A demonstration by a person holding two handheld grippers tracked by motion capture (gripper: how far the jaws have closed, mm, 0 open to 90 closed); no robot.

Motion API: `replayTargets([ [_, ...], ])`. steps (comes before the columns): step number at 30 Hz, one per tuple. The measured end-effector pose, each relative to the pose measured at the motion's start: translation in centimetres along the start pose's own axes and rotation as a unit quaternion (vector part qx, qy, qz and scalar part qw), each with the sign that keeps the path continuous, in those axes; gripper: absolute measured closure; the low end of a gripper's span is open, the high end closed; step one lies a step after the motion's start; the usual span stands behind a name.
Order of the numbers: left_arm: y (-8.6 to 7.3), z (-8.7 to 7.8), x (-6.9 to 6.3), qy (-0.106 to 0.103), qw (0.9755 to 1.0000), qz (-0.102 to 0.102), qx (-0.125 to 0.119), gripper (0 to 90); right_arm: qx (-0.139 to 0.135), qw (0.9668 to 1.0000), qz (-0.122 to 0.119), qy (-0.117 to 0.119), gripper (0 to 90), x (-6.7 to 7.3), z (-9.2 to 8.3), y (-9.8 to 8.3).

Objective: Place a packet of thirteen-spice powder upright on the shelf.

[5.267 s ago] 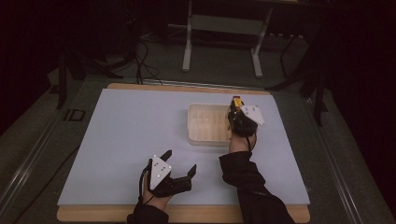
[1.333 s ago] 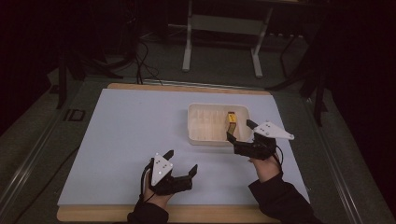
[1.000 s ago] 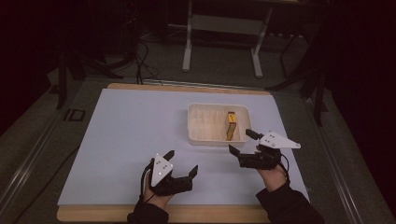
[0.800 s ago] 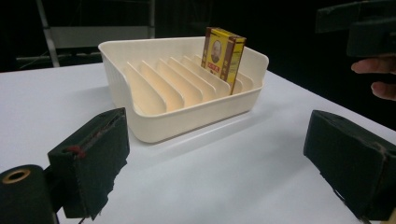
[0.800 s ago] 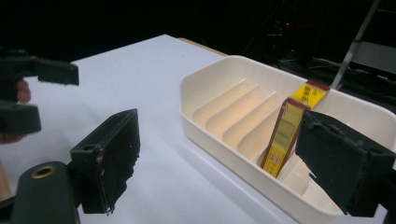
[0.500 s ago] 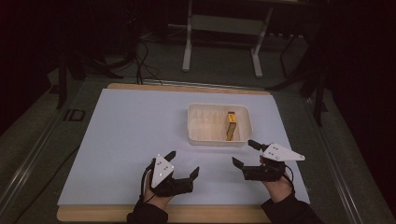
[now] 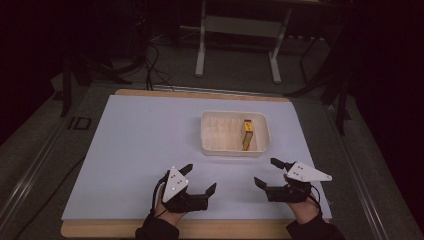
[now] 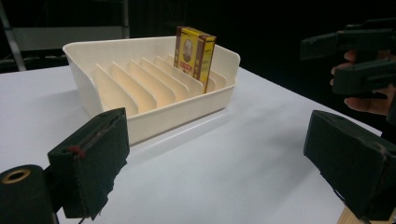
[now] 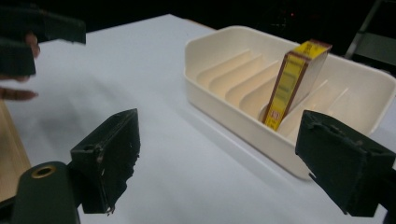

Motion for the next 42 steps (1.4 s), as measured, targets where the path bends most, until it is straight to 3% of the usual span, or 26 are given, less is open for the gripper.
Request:
replayTargets([
  [17, -0.5, 0.4, -0.6, -0.012, 0.9999, 0.003, 0.010, 7.8, 0.014, 0.9995, 0.022, -0.017, 14.0, -1.4, -1.0, -2.6],
  [31, -0.5, 0.5, -0.4, -0.009, 0.9999, 0.007, 0.010, 7.8, 0.012, 0.9994, 0.032, -0.012, 14.2, -1.9, -0.7, -2.8],
  [42, -0.8, 0.7, -0.6, -0.012, 0.9998, 0.012, 0.015, 7.8, 0.017, 0.9996, 0.020, -0.011, 14.3, -1.7, -0.4, -2.9],
])
Point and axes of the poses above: each handheld gripper's, and its own axes: z roughly forward along the jaws, y roughly out of its top, x roughly to its left, the point moved 9 cm from there along z, roughly forward along the jaws, and after that the axes turned 9 degrees about x, right-handed, at the moved point
